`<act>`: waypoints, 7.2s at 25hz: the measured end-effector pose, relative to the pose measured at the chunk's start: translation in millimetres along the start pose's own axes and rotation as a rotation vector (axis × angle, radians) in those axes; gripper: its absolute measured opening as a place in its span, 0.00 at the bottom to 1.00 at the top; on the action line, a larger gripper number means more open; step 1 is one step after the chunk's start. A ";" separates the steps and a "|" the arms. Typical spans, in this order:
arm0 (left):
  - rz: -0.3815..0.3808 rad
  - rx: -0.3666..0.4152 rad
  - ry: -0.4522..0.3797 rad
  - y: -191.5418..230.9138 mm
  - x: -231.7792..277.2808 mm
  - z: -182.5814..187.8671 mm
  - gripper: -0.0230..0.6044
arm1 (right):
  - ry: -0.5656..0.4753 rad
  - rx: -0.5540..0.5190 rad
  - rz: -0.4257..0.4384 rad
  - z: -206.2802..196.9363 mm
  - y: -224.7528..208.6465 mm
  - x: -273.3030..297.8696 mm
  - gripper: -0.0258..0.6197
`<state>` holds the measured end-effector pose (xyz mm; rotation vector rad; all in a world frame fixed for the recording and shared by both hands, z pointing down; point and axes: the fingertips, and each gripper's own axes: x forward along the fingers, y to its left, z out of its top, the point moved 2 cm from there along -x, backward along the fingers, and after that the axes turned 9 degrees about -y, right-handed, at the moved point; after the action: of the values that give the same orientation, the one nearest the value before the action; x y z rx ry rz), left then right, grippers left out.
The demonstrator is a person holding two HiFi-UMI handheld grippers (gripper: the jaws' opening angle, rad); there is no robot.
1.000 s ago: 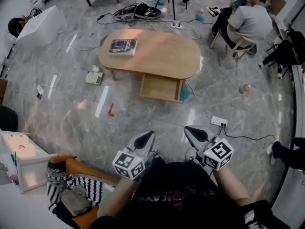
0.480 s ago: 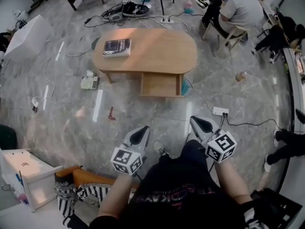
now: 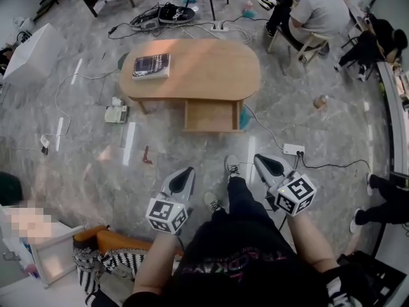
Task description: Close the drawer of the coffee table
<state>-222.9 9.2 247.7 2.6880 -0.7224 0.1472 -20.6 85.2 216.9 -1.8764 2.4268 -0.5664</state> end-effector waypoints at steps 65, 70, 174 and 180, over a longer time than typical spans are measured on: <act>0.313 0.142 0.028 358.3 239.2 -421.6 0.10 | 0.056 -0.188 -0.038 -419.9 -343.7 236.7 0.26; 0.288 0.214 -0.010 379.1 243.5 -449.4 0.26 | -0.013 -0.244 -0.026 -444.8 -349.7 227.0 0.30; 0.441 0.176 -0.163 454.3 462.7 -368.4 0.38 | -0.191 -0.122 -0.586 -411.6 -502.4 365.8 0.39; 0.439 0.180 -0.168 453.6 464.6 -367.3 0.38 | -0.214 -0.117 -0.605 -411.8 -502.1 365.1 0.39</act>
<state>-52.5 -441.1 817.6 2.6862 -1.4074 0.0978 249.5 -252.8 823.4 -2.5714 1.7786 -0.2114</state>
